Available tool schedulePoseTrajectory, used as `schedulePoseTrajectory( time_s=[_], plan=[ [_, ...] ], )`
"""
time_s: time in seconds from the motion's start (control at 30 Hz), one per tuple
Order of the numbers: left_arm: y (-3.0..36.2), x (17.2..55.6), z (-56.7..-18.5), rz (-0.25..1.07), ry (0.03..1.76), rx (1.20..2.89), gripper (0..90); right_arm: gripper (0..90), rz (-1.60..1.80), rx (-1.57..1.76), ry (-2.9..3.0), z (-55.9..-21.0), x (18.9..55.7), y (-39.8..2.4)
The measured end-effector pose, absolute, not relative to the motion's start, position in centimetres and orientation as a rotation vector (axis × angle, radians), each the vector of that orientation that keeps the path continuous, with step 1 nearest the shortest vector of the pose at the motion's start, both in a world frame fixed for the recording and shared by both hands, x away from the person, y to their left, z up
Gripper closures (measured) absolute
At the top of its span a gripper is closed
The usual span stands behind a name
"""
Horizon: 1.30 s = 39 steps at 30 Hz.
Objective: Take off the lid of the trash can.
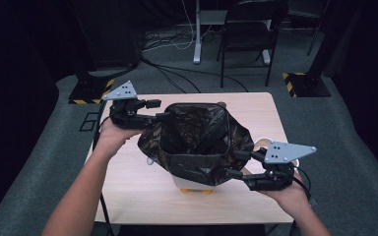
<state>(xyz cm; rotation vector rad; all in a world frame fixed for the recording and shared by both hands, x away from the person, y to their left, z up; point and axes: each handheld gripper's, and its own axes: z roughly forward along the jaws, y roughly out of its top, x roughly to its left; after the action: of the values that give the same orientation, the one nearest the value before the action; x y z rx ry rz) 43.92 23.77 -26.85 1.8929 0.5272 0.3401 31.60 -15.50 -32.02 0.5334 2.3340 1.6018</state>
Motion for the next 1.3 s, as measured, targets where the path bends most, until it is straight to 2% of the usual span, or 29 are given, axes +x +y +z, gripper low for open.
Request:
schedulePoseTrajectory(
  time_s=[0.4, 0.53, 0.87, 1.1, 1.3],
  plan=[
    [24.6, 43.5, -26.6, 0.351, 0.528, 1.89, 40.5, 43.3, 1.547, 0.559, 2.309, -32.3, 31.2, -13.7],
    [24.6, 43.5, -26.6, 0.352, 0.527, 1.89, 40.5, 53.0, 1.553, 0.587, 2.291, -32.4, 31.3, -13.9],
    [23.8, 44.3, -26.7, 0.331, 0.529, 1.893, 41.0, 85.4, 1.539, 0.563, 2.29, -32.6, 31.5, -14.3],
    [22.6, 45.3, -27.1, 0.309, 0.525, 1.906, 45.0, 89.8, 1.538, 0.525, 2.299, -32.7, 31.5, -14.2],
    [22.0, 46.3, -27.4, 0.29, 0.55, 1.899, 53.5, 89.9, 1.544, 0.522, 2.3, -32.7, 31.5, -14.3]
  ],
)
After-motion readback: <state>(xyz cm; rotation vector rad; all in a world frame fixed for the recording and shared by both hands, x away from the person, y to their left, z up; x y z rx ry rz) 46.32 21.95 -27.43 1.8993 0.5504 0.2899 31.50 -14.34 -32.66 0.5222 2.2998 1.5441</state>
